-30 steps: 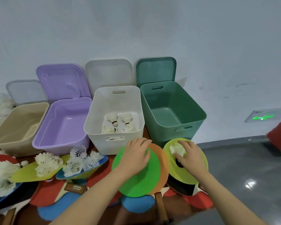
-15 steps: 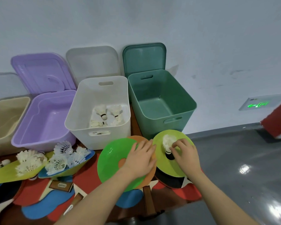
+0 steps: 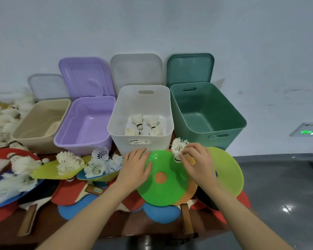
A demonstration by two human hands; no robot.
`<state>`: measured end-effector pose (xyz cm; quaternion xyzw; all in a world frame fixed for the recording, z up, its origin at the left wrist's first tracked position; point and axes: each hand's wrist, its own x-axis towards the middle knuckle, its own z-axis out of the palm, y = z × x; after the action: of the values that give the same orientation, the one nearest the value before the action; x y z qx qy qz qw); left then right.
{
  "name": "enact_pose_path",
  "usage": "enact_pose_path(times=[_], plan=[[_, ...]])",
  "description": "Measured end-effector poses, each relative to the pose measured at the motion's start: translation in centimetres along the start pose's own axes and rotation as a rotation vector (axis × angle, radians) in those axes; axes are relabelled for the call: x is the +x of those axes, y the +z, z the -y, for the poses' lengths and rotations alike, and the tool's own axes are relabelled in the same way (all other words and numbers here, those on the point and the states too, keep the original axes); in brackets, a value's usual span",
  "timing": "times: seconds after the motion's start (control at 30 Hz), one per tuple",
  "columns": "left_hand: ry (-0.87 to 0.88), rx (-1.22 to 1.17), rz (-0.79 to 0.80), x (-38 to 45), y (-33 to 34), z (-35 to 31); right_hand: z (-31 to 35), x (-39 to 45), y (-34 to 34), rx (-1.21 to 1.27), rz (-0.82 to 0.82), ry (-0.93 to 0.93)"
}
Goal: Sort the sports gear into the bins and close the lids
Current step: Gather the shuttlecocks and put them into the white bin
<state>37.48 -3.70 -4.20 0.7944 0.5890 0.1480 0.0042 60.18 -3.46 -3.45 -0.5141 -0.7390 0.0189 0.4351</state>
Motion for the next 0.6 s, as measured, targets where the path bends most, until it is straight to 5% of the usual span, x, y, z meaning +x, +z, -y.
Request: enact_pose_path(times=[0.27,0.6], plan=[[-0.243,-0.024,-0.053,-2.8,-1.7,10.7,5.7,0.9,5.6,0.021,0.093,0.019],[-0.121,0.032,0.21,-2.8,-2.7,18.3,11.2,0.9,10.4,0.056,0.084,0.051]])
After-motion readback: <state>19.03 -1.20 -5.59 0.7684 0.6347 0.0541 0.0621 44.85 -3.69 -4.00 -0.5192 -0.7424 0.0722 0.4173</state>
